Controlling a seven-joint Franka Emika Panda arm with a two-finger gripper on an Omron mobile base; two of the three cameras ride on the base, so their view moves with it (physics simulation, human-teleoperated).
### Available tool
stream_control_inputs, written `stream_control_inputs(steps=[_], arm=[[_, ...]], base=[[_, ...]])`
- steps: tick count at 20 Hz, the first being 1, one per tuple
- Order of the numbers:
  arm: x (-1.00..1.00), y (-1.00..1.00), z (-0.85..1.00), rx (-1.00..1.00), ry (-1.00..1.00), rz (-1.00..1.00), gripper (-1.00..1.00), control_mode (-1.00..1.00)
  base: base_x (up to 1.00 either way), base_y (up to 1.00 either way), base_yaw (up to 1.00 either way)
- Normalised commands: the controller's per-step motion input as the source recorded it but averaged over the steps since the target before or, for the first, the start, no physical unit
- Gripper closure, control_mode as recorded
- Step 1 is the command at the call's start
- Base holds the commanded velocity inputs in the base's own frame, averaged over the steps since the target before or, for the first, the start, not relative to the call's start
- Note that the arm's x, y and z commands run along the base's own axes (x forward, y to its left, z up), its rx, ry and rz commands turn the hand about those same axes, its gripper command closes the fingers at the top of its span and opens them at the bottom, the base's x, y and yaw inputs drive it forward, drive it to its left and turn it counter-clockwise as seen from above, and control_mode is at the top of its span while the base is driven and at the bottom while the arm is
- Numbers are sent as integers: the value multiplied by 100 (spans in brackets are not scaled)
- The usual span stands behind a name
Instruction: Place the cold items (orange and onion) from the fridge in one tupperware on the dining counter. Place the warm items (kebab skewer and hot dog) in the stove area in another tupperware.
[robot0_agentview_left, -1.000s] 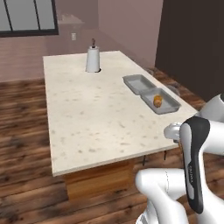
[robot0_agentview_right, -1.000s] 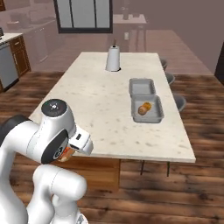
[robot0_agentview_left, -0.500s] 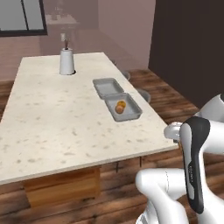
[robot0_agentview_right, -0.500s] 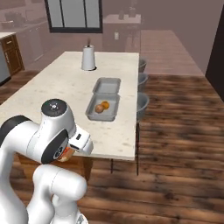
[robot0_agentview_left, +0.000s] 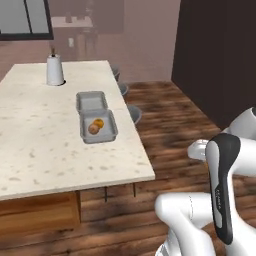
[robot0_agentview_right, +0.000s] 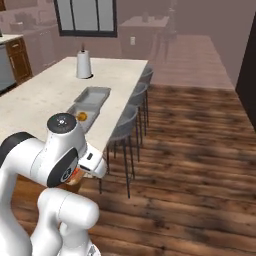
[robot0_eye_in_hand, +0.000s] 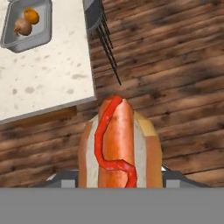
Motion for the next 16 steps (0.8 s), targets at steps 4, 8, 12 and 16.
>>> stream_control_inputs(steps=[4, 8, 12, 16], arm=[[0, 0, 0, 0, 0, 0, 100, 100], [0, 0, 0, 0, 0, 0, 100, 100], [0, 0, 0, 0, 0, 0, 100, 100], [0, 0, 0, 0, 0, 0, 100, 100]], base=[[1, -100, 39], [31, -84, 53], [48, -72, 58], [74, -65, 56]])
